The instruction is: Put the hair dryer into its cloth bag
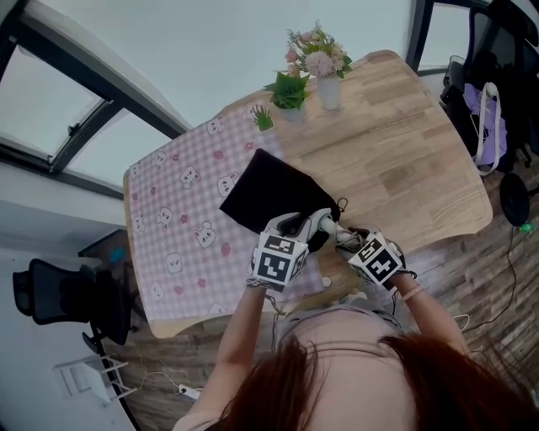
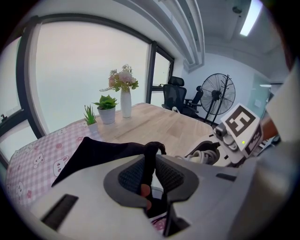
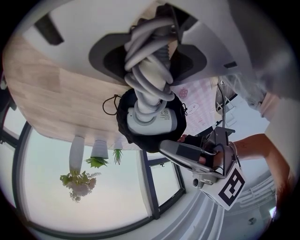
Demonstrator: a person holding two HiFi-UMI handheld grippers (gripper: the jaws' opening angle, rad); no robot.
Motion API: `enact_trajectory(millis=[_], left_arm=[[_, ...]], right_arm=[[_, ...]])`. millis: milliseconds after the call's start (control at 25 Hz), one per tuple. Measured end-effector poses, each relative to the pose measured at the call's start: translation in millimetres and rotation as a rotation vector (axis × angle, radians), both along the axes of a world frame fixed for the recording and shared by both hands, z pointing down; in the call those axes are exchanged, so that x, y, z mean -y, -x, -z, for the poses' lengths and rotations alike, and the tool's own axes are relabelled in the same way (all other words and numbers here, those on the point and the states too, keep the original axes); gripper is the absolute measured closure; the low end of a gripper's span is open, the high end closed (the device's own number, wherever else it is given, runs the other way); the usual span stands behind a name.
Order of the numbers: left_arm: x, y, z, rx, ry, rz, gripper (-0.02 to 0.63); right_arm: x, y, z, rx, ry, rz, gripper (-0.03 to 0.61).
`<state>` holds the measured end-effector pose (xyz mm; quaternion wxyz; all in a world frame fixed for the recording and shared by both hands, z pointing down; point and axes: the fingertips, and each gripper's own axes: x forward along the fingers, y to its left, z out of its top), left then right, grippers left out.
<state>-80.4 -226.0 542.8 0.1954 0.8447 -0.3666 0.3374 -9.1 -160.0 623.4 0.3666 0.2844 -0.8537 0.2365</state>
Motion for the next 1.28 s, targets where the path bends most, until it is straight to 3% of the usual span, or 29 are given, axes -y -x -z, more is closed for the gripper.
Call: enact_trajectory(millis=[1280], left_arm=[[-6.5, 8.3, 8.9, -0.098, 0.004, 0.020, 0.546]], right_arm=[[41.5, 57.7, -8.4, 0.002, 0.003, -0.025, 0.341]])
